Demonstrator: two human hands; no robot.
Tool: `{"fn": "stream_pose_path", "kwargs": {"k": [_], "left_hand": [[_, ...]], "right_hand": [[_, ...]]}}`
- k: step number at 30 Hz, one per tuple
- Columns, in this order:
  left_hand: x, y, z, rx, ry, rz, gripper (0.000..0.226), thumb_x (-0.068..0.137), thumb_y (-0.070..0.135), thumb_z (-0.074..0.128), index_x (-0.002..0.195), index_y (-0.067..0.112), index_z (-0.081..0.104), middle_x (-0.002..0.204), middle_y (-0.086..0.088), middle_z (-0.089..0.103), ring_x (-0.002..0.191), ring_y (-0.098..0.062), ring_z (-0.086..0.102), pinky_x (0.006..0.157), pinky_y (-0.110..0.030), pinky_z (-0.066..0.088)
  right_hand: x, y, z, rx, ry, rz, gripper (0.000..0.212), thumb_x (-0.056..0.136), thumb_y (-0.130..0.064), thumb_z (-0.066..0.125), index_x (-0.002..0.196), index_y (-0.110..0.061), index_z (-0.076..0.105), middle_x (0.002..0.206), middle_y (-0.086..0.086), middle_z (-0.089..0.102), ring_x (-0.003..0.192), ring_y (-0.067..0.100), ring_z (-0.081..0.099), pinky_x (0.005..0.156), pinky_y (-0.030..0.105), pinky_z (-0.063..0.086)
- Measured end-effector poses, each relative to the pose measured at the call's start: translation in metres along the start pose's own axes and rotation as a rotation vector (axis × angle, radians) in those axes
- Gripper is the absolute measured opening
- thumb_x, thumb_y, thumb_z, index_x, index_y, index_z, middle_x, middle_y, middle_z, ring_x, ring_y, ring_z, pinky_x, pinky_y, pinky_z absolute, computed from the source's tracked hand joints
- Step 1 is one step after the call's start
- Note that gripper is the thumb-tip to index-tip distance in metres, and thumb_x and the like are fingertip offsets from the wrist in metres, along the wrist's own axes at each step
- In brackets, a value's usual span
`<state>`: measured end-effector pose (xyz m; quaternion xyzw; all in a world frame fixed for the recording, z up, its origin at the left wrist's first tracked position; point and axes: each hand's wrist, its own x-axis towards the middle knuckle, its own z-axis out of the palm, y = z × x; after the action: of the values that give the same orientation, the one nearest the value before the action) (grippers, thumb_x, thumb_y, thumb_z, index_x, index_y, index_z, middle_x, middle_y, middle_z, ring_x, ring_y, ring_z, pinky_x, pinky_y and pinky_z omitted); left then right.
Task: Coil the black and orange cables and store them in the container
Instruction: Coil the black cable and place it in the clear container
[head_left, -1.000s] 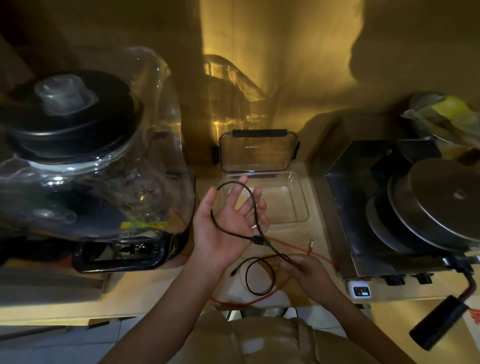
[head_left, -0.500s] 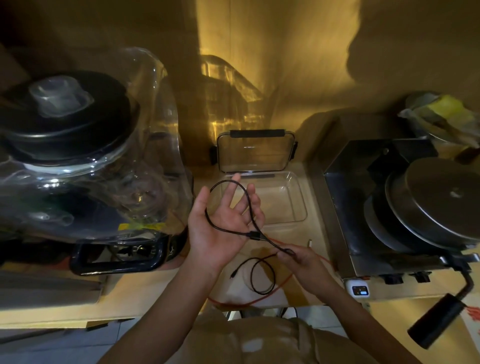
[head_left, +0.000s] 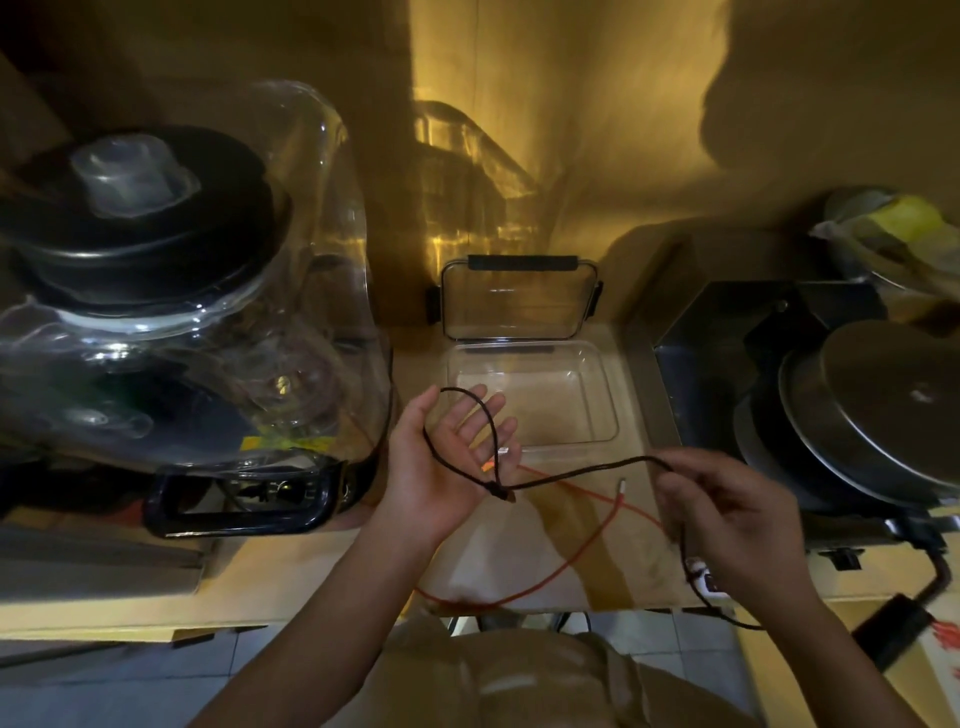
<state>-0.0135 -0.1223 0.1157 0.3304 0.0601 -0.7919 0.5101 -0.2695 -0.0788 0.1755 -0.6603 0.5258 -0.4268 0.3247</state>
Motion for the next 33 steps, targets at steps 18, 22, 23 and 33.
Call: {"fn": "stream_pose_path", "kwargs": {"k": [18, 22, 23, 33], "left_hand": [[-0.01, -0.026, 0.006, 0.365, -0.287, -0.341, 0.06, 0.084, 0.056, 0.056, 0.125, 0.015, 0.068, 0.131, -0.013, 0.065, 0.119, -0.038, 0.059, 0.104, -0.057, 0.041], [-0.014, -0.027, 0.005, 0.322, -0.37, -0.379, 0.065, 0.091, 0.06, 0.048, 0.141, 0.018, 0.054, 0.145, -0.022, 0.052, 0.137, -0.046, 0.043, 0.111, -0.064, 0.029], [-0.014, -0.027, 0.005, 0.306, -0.385, -0.379, 0.066, 0.092, 0.06, 0.046, 0.142, 0.018, 0.052, 0.146, -0.022, 0.05, 0.139, -0.047, 0.04, 0.112, -0.064, 0.027], [-0.01, -0.035, 0.005, 0.28, -0.279, -0.251, 0.06, 0.09, 0.051, 0.05, 0.132, 0.009, 0.062, 0.133, -0.011, 0.065, 0.122, -0.041, 0.059, 0.093, -0.052, 0.048]], "right_hand": [[0.032, -0.015, 0.038, -0.178, -0.159, -0.144, 0.01, 0.09, -0.031, 0.061, 0.099, -0.028, 0.065, 0.055, -0.005, 0.055, 0.051, 0.013, 0.055, 0.049, 0.027, 0.045], [0.032, -0.009, 0.041, -0.234, -0.123, -0.074, 0.004, 0.089, -0.027, 0.064, 0.093, -0.029, 0.065, 0.052, -0.004, 0.056, 0.05, 0.015, 0.057, 0.047, 0.03, 0.045], [0.032, -0.007, 0.041, -0.253, -0.113, -0.063, 0.005, 0.089, -0.026, 0.064, 0.092, -0.029, 0.064, 0.051, -0.003, 0.056, 0.049, 0.015, 0.057, 0.046, 0.029, 0.045], [0.024, -0.001, 0.042, -0.32, -0.063, 0.037, 0.01, 0.088, -0.021, 0.066, 0.085, -0.029, 0.062, 0.052, -0.003, 0.056, 0.044, 0.014, 0.051, 0.044, 0.017, 0.037]]}}
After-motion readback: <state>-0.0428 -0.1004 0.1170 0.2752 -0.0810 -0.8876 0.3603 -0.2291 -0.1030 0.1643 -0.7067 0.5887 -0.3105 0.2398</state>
